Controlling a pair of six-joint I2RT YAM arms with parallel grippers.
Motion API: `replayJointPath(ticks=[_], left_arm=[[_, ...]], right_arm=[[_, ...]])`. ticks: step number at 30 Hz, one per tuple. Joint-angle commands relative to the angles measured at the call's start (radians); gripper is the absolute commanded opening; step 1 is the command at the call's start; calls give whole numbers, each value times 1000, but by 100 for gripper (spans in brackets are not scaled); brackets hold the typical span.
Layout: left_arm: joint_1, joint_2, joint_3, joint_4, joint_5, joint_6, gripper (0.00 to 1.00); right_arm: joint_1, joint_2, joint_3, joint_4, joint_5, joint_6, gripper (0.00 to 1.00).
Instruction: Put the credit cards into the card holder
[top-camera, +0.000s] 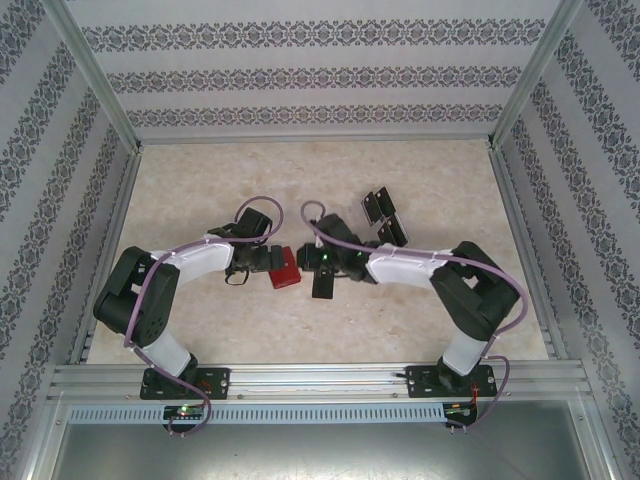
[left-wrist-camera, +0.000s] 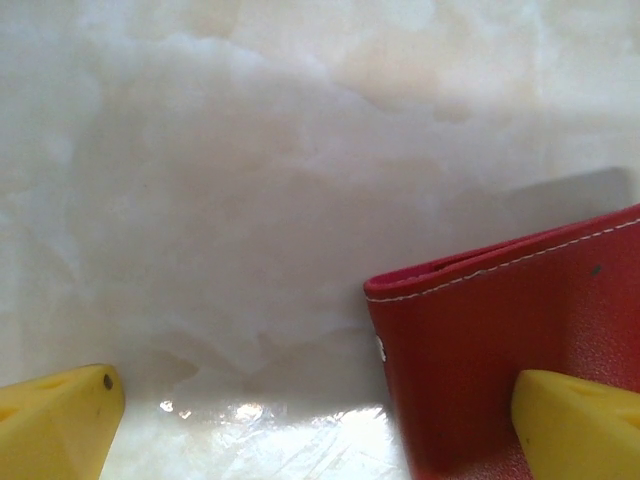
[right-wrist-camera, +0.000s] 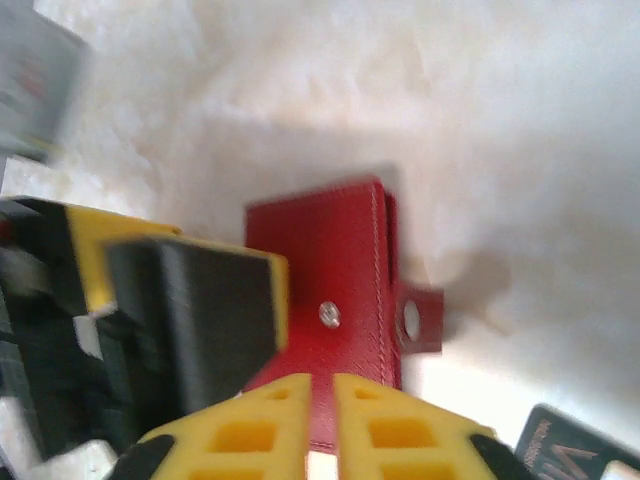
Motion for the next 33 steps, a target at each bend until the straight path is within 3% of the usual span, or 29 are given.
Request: replayJointPath(ticks=[1, 4, 7, 33], left_arm=[[1, 8, -47, -20, -42, -21, 100], [1, 7, -58, -7, -36, -26, 100], [2, 8, -66, 4, -29, -32, 100], [2, 16, -68, 26, -12, -39, 100]], right_arm=[[-27, -19, 159, -343, 28, -151, 21], [-34, 40, 286, -498, 59, -234, 30], [-40, 100, 348, -555, 46, -268, 32], [-22, 267, 433, -526, -16, -269, 29]])
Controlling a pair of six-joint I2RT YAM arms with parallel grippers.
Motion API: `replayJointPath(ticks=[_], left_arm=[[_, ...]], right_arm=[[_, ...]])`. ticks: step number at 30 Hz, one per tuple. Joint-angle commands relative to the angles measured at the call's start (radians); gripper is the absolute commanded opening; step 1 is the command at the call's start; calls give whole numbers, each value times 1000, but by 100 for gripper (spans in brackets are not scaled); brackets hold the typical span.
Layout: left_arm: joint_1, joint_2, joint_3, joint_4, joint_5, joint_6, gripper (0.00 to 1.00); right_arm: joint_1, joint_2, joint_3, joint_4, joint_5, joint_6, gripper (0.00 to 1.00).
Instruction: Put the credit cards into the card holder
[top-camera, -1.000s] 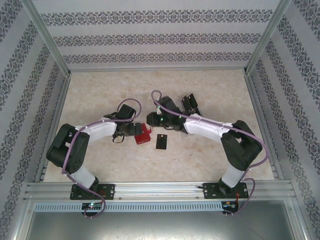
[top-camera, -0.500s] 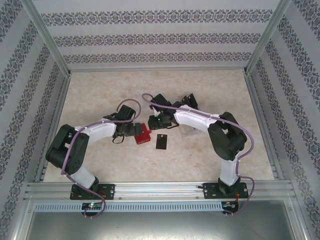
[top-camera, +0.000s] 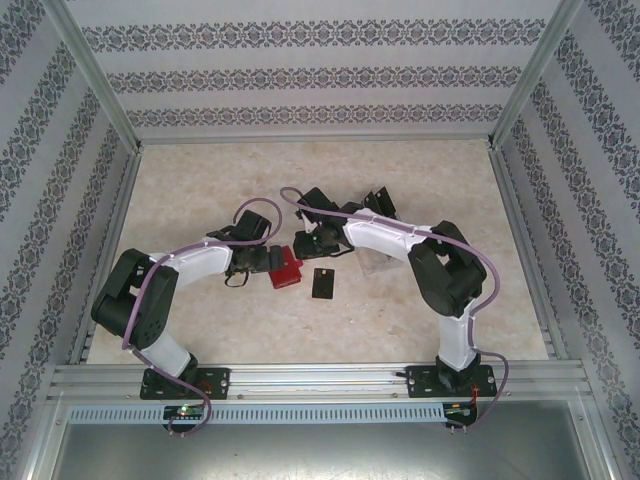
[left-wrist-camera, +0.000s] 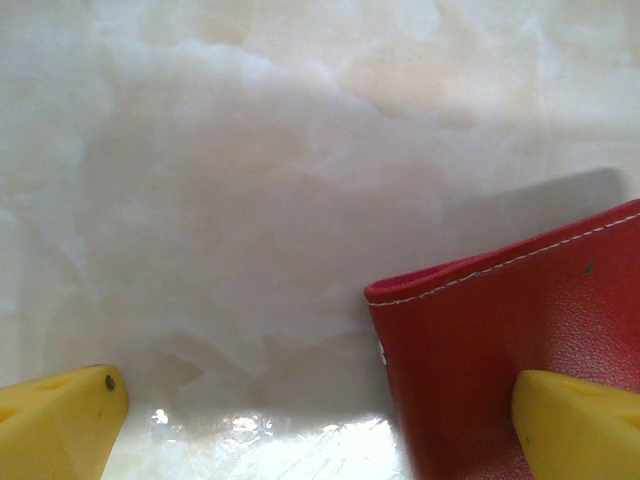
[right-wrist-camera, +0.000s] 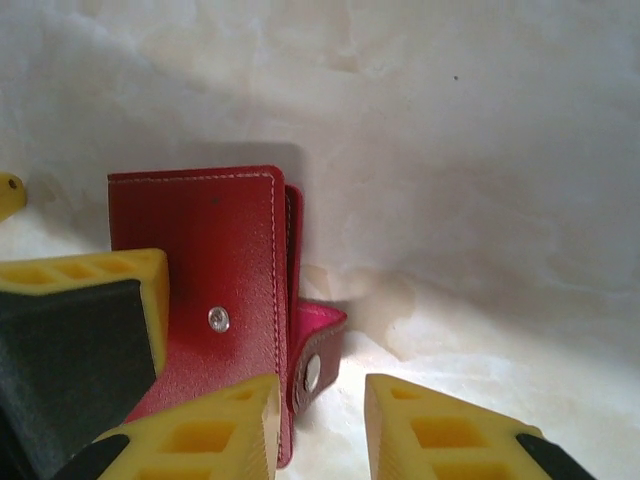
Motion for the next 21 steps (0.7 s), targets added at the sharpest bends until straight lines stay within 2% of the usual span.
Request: replayJointPath(ticks=[1, 3, 9, 15, 19, 21], left_arm=[[2, 32, -38, -13, -3, -21, 100], [2, 31, -38, -13, -3, -21, 100], [1, 31, -36, -14, -2, -19, 100], [1, 33, -34, -13, -1, -19, 100], [2, 31, -30, -17, 0, -18, 100], [2, 28, -28, -19, 1, -19, 100]], right_arm=[[12, 26, 37, -2, -13, -6, 28], [12, 33, 43, -2, -12, -5, 27], [11, 41, 48, -4, -14, -9, 12], [11, 47, 47, -5, -23, -10, 12], [10, 44, 33, 7, -32, -6, 0], [11, 32, 24, 21, -44, 1, 0]])
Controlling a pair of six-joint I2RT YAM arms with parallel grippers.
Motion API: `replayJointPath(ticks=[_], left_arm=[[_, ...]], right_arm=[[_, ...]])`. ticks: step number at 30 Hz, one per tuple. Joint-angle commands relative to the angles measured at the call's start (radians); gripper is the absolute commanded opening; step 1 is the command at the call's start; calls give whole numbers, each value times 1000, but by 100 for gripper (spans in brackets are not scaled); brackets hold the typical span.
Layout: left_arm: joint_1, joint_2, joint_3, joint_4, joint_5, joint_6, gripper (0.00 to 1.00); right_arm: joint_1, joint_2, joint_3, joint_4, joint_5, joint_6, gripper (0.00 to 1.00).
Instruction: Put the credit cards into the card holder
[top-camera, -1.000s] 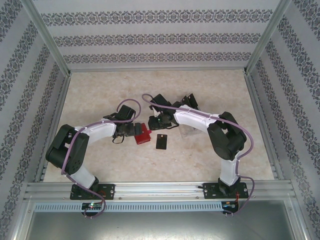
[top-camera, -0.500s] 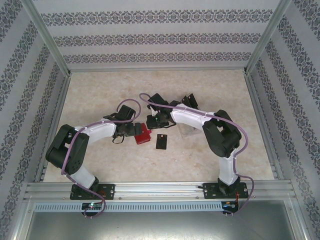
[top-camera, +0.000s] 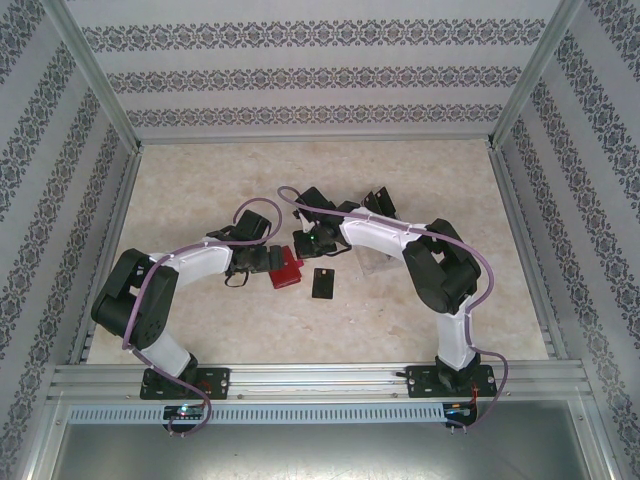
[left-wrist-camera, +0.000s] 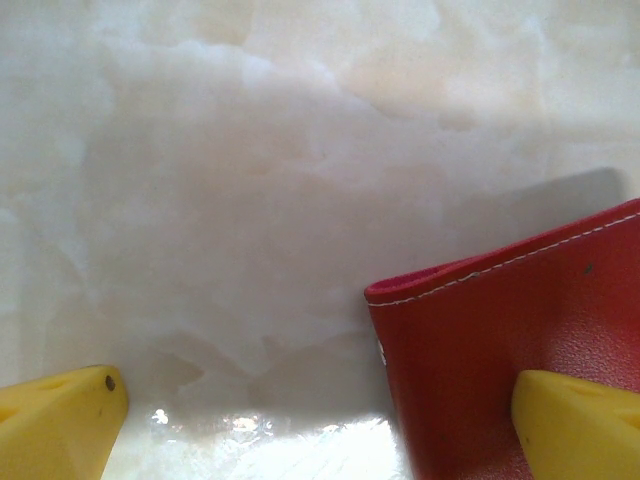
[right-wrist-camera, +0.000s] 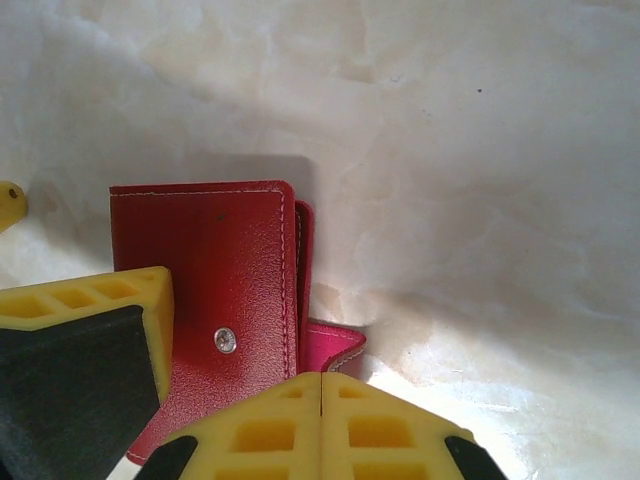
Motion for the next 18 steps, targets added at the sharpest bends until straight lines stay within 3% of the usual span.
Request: replayJointPath(ticks=[1, 8, 18], left_arm=[[3, 26, -24, -23, 1, -19, 100], [9, 13, 5, -49, -11, -18, 100], [9, 13, 3, -41, 5, -23, 100]], right_arm=[[11, -10, -13, 30, -30, 11, 0], [23, -58, -78, 152, -120, 97, 0], [46, 15, -85, 234, -143, 157, 0]])
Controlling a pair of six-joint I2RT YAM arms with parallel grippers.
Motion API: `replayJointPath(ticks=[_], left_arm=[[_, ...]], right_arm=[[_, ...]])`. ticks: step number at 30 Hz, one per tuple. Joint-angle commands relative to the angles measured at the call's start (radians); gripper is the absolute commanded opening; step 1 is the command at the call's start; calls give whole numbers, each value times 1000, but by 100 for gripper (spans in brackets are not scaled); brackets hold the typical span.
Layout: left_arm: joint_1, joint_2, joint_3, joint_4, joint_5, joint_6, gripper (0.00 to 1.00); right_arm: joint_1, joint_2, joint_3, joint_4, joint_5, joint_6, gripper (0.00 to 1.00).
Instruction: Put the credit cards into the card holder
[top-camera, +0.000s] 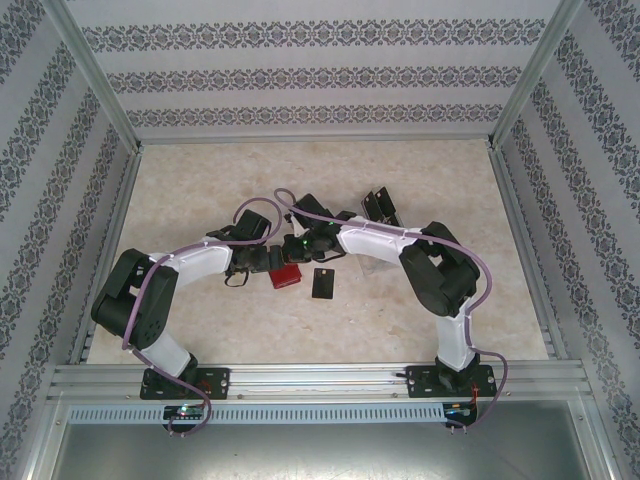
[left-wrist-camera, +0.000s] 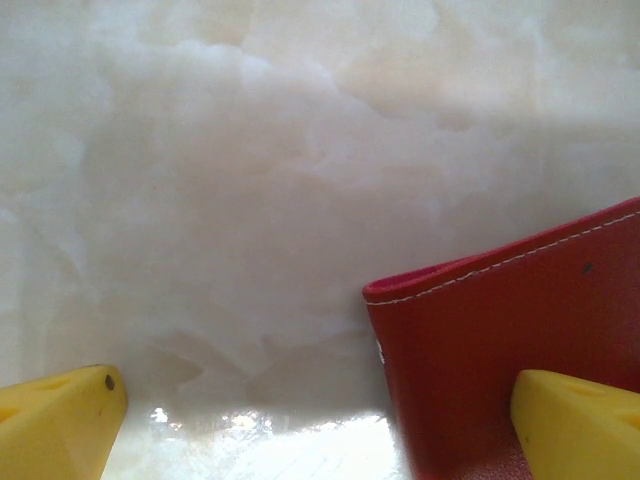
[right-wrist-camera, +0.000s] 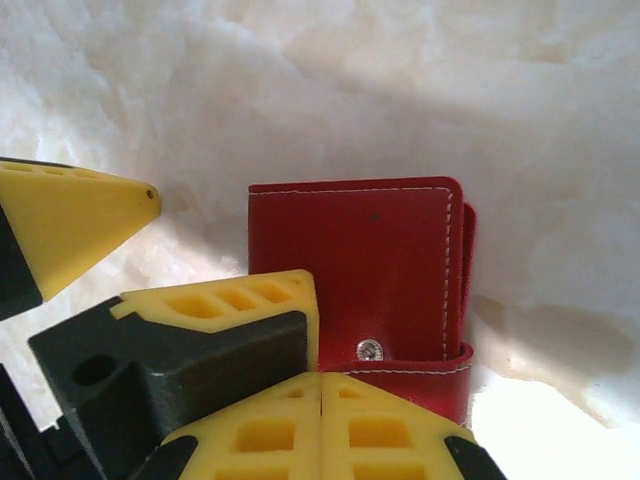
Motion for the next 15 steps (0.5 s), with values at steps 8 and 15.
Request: replayJointPath(ticks=[8, 15], left_arm=[[7, -13, -4, -34, 5, -39, 100], [9, -74, 13, -61, -11, -47, 100]], right_arm=[[4, 74, -15, 43, -11, 39, 0], [-5, 72, -39, 55, -6, 42, 0]])
